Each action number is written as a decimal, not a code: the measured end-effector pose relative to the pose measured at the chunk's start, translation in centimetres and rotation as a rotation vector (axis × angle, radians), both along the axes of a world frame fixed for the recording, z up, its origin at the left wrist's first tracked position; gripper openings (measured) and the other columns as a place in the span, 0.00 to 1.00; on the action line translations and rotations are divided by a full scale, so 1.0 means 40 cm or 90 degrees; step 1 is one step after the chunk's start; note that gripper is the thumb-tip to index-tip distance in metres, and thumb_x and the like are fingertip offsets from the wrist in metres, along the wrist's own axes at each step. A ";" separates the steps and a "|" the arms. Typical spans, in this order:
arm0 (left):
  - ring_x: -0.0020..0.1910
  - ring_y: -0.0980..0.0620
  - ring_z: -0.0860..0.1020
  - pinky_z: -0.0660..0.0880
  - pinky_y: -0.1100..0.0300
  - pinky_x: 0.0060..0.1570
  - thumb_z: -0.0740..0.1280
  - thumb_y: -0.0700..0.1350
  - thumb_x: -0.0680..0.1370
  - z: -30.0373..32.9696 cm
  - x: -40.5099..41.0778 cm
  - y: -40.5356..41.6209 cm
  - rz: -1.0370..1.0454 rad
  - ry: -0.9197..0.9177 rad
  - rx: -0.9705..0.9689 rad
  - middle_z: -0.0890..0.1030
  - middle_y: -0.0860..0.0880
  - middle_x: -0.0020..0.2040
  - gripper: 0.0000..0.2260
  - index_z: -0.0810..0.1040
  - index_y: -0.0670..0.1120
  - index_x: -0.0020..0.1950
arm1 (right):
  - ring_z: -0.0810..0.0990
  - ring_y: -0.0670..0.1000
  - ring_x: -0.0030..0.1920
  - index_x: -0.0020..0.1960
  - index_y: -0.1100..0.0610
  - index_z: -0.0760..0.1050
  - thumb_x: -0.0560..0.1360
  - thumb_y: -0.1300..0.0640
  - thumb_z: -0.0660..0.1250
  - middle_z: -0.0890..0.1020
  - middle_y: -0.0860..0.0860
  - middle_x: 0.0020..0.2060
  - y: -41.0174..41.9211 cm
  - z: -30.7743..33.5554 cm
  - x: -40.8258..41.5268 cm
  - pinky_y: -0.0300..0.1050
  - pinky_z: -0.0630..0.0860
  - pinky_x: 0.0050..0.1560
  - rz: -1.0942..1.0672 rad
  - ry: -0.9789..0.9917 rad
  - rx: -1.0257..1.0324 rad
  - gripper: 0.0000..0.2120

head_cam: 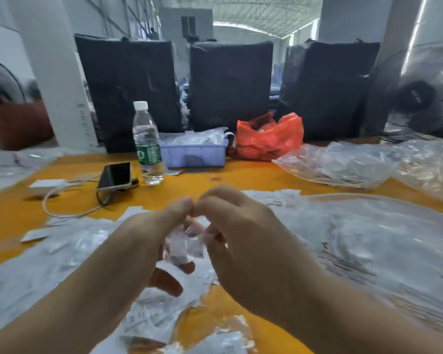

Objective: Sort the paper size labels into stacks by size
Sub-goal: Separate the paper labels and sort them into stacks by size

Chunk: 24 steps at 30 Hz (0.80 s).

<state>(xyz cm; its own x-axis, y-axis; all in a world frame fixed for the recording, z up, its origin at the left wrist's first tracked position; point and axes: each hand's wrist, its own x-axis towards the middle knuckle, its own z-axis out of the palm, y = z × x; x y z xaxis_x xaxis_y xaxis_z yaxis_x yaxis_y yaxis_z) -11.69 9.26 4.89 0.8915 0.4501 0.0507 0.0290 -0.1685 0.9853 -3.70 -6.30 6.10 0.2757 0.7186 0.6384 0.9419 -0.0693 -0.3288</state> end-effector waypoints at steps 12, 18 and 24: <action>0.25 0.51 0.78 0.75 0.58 0.28 0.77 0.52 0.65 -0.060 -0.033 -0.018 0.151 -0.187 0.004 0.81 0.47 0.30 0.06 0.84 0.56 0.40 | 0.81 0.44 0.43 0.51 0.45 0.78 0.70 0.62 0.65 0.80 0.39 0.44 0.055 -0.073 0.008 0.32 0.75 0.39 0.009 0.203 0.126 0.15; 0.23 0.50 0.79 0.77 0.60 0.25 0.68 0.58 0.60 -0.063 -0.047 -0.039 0.236 -0.191 0.043 0.81 0.49 0.28 0.11 0.82 0.59 0.39 | 0.80 0.47 0.35 0.44 0.48 0.79 0.70 0.44 0.64 0.82 0.50 0.36 0.044 -0.088 0.000 0.45 0.75 0.36 0.071 0.487 0.017 0.10; 0.25 0.52 0.79 0.76 0.62 0.25 0.68 0.59 0.61 -0.068 -0.049 -0.050 0.215 -0.194 0.068 0.80 0.49 0.29 0.12 0.82 0.56 0.40 | 0.80 0.51 0.34 0.41 0.51 0.80 0.70 0.43 0.65 0.82 0.52 0.34 0.044 -0.101 -0.006 0.48 0.75 0.34 0.089 0.465 -0.002 0.12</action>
<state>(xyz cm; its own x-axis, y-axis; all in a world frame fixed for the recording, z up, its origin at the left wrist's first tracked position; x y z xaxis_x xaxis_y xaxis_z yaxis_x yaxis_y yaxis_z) -13.64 7.27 2.16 0.6330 0.6907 0.3496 -0.1882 -0.3007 0.9350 -3.92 -4.54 2.04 0.5351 0.7796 0.3255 0.4838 0.0330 -0.8745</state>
